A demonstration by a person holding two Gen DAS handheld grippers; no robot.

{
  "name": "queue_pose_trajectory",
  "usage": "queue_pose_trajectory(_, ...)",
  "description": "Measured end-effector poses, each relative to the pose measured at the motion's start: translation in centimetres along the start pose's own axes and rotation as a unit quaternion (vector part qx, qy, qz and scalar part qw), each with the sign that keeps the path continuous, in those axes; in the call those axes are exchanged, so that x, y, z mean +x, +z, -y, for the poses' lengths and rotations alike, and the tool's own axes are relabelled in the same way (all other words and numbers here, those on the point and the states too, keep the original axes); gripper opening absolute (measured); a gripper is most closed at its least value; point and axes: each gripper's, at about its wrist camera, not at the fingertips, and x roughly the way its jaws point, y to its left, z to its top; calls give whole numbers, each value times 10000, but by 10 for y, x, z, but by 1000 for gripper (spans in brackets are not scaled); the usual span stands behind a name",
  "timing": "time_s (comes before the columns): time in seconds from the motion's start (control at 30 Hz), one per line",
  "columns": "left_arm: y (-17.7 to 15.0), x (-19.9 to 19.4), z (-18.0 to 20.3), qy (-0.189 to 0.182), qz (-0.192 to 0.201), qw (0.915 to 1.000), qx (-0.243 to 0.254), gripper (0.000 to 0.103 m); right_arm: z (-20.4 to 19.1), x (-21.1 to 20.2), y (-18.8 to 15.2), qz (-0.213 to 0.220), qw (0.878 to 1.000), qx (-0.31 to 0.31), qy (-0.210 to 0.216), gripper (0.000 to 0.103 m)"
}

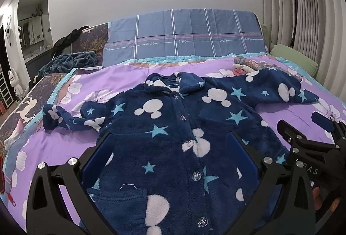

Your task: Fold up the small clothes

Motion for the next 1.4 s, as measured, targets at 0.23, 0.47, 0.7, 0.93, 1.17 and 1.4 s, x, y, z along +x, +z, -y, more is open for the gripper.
queue_pose_trajectory(0.23, -2, 4, 0, -68, -78, 9999, -41, 102, -4, 5, -3, -133, 9997, -192, -91, 101)
queue_pose_trajectory(0.47, -3, 9, -1, -320, -200, 9992, -88, 102, -3, 17, -6, -460, 9988, -143, -14, 101)
queue_pose_trajectory(0.7, -5, 9, -4, -171, -125, 9996, -163, 102, -2, 18, -4, -375, 9992, -76, -133, 101)
queue_pose_trajectory(0.93, -5, 11, -10, -360, -189, 9985, -376, 102, -4, 19, -3, -383, 9991, -109, -138, 101)
queue_pose_trajectory(1.17, -8, 11, -14, -391, -168, 9981, -453, 102, -1, 19, -1, -404, 9991, 31, -105, 101)
queue_pose_trajectory(1.4, -9, 12, -18, -513, -126, 9973, -506, 102, 0, 15, -1, -418, 9990, 170, 15, 101)
